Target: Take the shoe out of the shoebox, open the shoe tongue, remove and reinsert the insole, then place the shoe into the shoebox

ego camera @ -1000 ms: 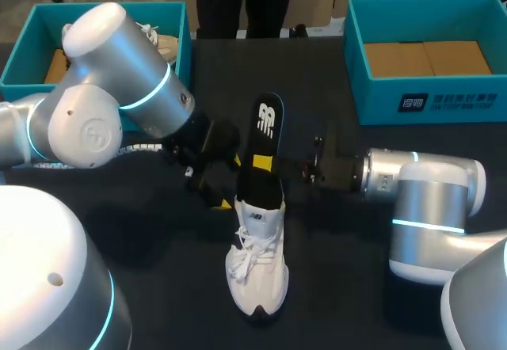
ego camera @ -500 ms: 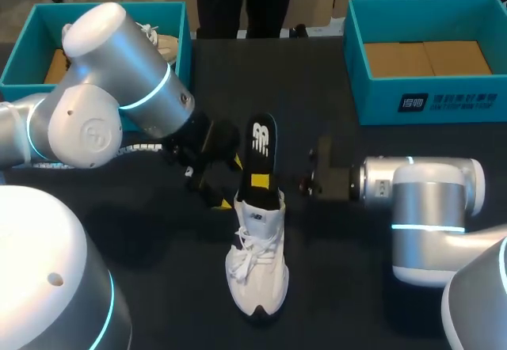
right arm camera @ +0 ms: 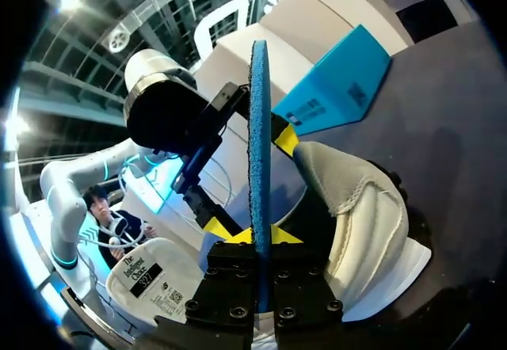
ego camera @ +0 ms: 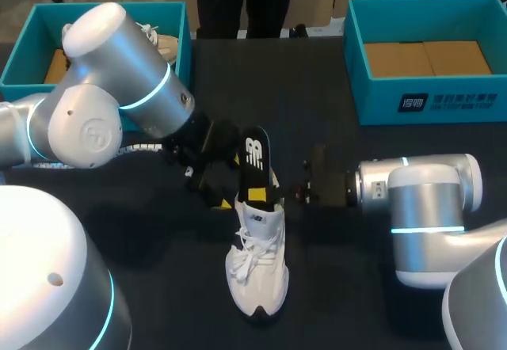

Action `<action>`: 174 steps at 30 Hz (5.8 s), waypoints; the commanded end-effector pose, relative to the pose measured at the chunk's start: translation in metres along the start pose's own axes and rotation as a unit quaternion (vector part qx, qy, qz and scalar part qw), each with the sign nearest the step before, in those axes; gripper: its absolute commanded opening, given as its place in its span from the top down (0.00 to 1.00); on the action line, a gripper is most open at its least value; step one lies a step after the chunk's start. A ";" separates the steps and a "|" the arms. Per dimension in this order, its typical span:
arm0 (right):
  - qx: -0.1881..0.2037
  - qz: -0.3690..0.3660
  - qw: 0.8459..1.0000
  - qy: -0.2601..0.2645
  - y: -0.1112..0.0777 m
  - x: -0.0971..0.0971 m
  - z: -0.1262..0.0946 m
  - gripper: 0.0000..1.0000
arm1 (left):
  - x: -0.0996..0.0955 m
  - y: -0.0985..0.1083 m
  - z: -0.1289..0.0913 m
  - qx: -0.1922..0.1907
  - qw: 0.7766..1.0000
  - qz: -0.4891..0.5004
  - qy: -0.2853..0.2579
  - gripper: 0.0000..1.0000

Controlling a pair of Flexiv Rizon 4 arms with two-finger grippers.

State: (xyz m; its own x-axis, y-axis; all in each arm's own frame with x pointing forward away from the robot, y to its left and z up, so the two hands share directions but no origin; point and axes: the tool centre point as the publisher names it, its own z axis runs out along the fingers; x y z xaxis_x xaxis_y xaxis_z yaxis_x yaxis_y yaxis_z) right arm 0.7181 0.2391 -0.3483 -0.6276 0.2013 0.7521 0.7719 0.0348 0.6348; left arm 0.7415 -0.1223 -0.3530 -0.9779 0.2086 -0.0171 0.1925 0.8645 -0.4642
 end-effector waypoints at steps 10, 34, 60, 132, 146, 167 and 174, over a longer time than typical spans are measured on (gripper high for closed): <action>-0.020 -0.046 0.999 0.006 0.017 0.020 0.000 0.70 | 0.000 0.000 0.001 0.000 1.000 0.000 -0.001 0.00; -0.098 -0.028 0.995 0.020 0.027 -0.004 -0.004 1.00 | 0.000 0.000 0.001 0.000 1.000 0.000 -0.001 0.00; -0.069 -0.029 0.997 0.008 0.012 0.019 -0.005 0.62 | 0.000 0.000 0.001 0.000 1.000 0.000 -0.001 0.00; -0.076 0.010 0.996 -0.036 -0.008 0.012 -0.009 1.00 | 0.000 0.000 0.001 0.000 1.000 0.000 -0.001 0.00; -0.071 -0.039 0.995 -0.049 0.026 0.019 -0.013 0.51 | 0.000 0.000 0.001 0.000 1.000 0.000 -0.001 0.00; -0.074 -0.009 0.995 -0.064 0.010 0.008 -0.016 1.00 | 0.000 0.000 0.001 0.000 1.000 0.000 -0.001 0.00; -0.070 -0.033 0.994 -0.071 0.030 0.016 -0.023 0.05 | 0.000 0.000 0.001 0.000 1.000 0.000 -0.001 0.00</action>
State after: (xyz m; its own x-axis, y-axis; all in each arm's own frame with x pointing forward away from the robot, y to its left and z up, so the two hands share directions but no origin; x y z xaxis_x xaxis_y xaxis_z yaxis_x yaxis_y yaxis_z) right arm 0.7284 0.2233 -0.3220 -0.6493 0.3319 0.6843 0.6980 -0.0972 0.7095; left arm 0.7415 -0.1224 -0.3531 -0.9779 0.2086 -0.0171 0.1925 0.8645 -0.4642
